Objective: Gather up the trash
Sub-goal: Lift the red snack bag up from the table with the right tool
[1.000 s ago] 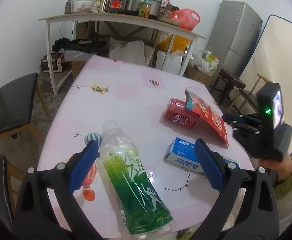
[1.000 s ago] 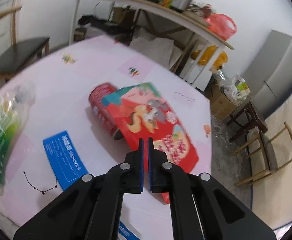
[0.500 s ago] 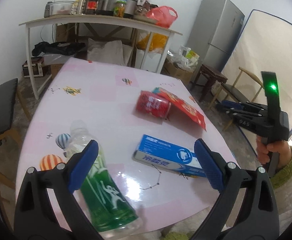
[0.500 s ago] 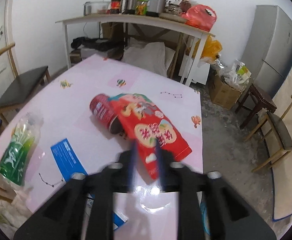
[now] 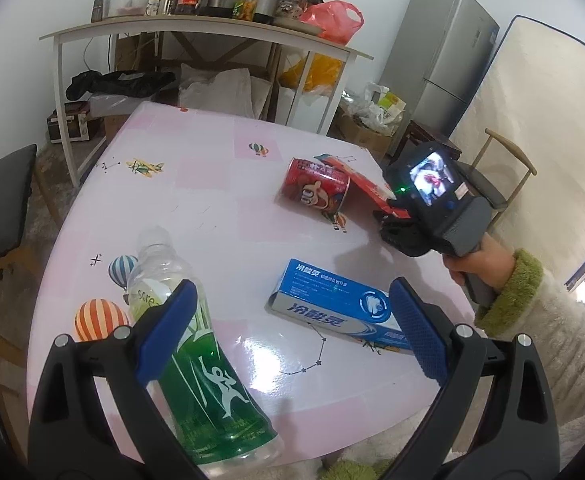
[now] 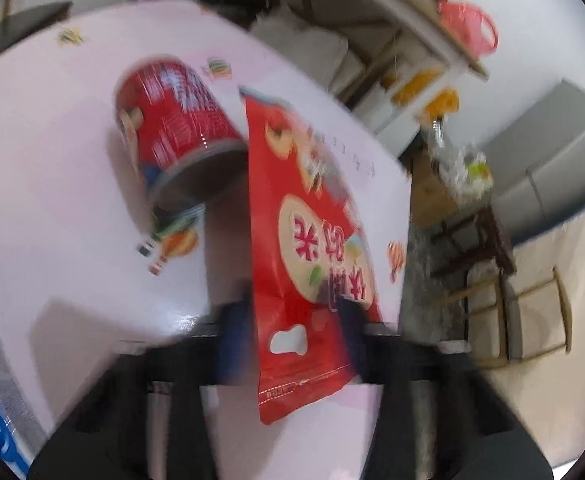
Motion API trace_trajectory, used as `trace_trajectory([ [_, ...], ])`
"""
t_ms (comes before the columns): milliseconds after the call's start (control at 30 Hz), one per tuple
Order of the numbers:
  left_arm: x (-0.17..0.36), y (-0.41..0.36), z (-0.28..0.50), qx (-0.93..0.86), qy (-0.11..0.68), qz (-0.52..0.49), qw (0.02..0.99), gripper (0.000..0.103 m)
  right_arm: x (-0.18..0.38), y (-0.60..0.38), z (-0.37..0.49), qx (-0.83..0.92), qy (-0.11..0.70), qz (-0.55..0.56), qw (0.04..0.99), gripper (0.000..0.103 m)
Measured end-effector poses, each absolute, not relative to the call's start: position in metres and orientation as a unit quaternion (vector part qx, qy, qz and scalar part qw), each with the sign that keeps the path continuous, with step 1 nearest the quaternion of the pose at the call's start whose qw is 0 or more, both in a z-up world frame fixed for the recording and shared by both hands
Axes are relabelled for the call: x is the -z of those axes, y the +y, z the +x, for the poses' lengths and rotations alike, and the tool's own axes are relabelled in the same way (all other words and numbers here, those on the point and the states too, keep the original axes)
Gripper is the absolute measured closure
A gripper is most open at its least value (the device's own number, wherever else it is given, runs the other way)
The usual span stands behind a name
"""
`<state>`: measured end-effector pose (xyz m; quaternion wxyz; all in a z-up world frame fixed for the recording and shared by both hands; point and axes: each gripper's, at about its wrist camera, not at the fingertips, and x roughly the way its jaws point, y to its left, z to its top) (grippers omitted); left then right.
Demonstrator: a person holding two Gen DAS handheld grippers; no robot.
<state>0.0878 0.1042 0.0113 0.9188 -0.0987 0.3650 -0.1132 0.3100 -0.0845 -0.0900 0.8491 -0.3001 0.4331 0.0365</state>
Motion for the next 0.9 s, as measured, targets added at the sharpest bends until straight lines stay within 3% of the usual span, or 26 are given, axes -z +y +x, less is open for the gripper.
trace_trajectory([
  [100, -0.01, 0.104, 0.09, 0.114, 0.366, -0.092, 0.919, 0.01, 0.079, -0.094, 0.308, -0.021, 0.431, -0.265, 0.863, 0.09],
  [233, -0.008, 0.102, 0.093, 0.116, 0.368, -0.09, 0.918, 0.01, 0.055, -0.111, 0.3, -0.015, 0.422, -0.212, 0.882, 0.094],
  [567, -0.011, 0.086, 0.08, 0.134, 0.362, -0.068, 0.92, 0.01, -0.005, -0.17, 0.261, -0.042, 0.415, -0.056, 0.907, 0.096],
  [900, -0.001, 0.031, 0.071, 0.195, 0.378, -0.029, 0.904, 0.01, -0.019, -0.203, 0.178, -0.122, 0.434, 0.067, 0.89, 0.096],
])
